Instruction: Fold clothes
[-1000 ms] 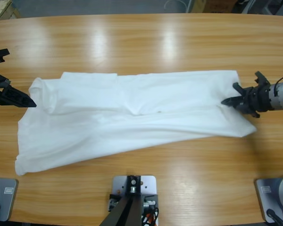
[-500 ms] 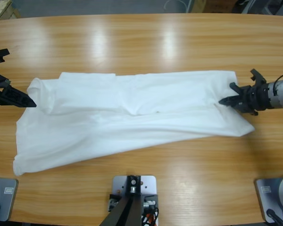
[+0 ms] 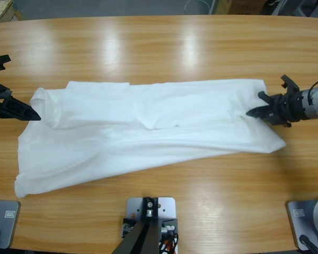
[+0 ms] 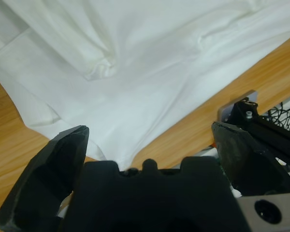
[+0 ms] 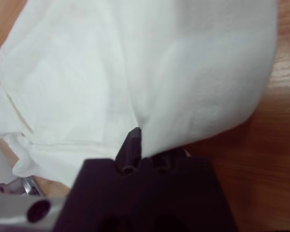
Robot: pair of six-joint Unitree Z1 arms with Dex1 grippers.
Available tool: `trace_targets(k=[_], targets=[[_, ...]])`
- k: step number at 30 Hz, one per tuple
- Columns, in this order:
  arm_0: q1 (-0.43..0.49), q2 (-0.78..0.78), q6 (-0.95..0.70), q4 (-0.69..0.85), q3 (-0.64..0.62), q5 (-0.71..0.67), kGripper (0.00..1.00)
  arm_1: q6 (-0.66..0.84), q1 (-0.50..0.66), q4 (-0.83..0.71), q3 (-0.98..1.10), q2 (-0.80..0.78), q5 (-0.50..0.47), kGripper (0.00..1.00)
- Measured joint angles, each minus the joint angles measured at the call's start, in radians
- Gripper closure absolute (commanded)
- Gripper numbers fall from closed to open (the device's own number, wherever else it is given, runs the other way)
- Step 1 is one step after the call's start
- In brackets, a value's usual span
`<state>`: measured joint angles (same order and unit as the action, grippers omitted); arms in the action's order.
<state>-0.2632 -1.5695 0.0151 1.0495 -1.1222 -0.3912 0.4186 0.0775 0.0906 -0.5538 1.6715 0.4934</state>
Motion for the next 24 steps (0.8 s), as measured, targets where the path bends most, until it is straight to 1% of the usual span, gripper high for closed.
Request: trace_targets(k=[3, 9, 15, 19, 24], targets=[[0.000, 0.000, 0.000, 0.000, 0.000, 0.000, 0.000, -0.056, -0.020, 0.093, -0.057, -0.016, -0.010, 1.000], [0.000, 0.000, 0.000, 0.000, 0.000, 0.000, 0.000, -0.184, -0.159, 0.263, -0.181, -0.017, -0.021, 1.000], [0.000, 0.000, 0.000, 0.000, 0.001, 0.000, 0.000, -0.277, -0.295, 0.370, -0.258, -0.013, -0.044, 1.000], [0.000, 0.000, 0.000, 0.000, 0.001, 0.000, 0.000, -0.314, -0.367, 0.419, -0.311, 0.011, -0.082, 1.000], [0.000, 0.000, 0.000, 0.000, 0.001, 0.000, 0.000, -0.351, -0.426, 0.491, -0.407, 0.058, -0.144, 1.000]])
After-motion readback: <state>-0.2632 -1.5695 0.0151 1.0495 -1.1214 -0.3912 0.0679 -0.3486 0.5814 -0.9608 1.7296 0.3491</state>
